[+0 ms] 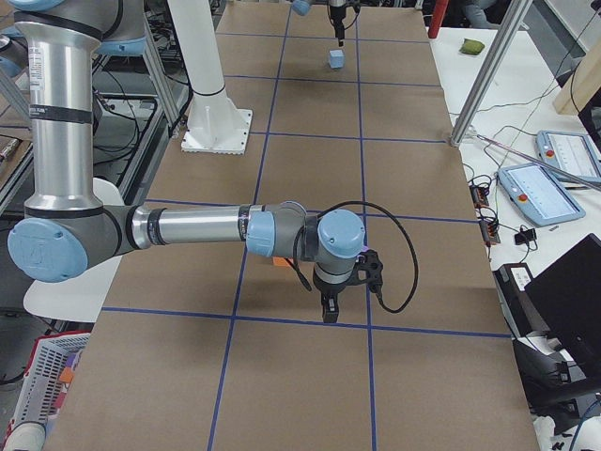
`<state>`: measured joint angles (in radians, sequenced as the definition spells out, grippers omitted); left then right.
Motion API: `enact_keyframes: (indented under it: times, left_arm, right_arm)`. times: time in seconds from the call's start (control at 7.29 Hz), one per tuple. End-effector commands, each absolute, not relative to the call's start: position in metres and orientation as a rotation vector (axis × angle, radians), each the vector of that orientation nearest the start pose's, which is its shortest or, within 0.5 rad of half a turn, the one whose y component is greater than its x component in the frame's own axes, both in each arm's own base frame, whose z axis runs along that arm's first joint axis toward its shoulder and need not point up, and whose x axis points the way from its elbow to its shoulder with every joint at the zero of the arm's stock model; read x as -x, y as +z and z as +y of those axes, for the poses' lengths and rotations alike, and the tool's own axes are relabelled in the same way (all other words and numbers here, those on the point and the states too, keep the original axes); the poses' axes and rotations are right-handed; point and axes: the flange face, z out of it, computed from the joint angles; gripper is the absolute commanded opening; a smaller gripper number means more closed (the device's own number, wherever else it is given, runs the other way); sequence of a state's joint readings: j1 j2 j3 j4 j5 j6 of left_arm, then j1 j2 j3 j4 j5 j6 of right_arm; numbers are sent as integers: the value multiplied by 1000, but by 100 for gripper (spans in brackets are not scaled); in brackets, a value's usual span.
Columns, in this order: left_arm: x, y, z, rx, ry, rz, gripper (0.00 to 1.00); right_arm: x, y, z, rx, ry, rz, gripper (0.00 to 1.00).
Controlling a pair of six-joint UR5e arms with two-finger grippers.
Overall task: Place blue block between orange and purple blocks
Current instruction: 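Lower the left gripper onto the light blue cube and close it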
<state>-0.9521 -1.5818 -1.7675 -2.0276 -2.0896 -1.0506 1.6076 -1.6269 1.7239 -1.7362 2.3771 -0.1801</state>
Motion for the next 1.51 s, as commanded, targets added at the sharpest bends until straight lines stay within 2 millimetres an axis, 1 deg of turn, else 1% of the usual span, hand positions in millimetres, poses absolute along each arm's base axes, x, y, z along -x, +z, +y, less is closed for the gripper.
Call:
enact_keyframes:
  times: [0.0,0.14,0.27,0.69,0.82,0.96,1.1,1.24,1.37]
  left_arm:
    - [-266,534,-462,-47,-213,768,100]
    - [-270,537,-462,-55,-205,756,100]
    - [-269,540,-461,-51,-204,750,100]
    - [-280,565,-469,-31,-188,722,100]
    - [-286,565,-477,-35,-187,728,91]
    - [-288,557,-479,-43,-181,739,21]
    - [-287,553,-477,-39,-175,749,0]
    - [-287,538,-476,-49,-165,765,0]
    - [-294,510,-484,-53,-165,770,0]
  right_arm:
    - [-78,624,-459,-23,-108,-808,100]
    - [-79,624,-459,-23,-108,-806,100]
    - [-79,623,-460,-25,-108,-806,100]
    - [-79,623,-459,-25,-108,-806,100]
    - [-79,623,-460,-26,-109,-806,100]
    - [-79,623,-460,-26,-109,-806,100]
    - [-79,623,-460,-26,-109,-804,100]
    - [-79,623,-460,-25,-106,-803,100]
    - [-80,624,-460,-23,-108,-792,100]
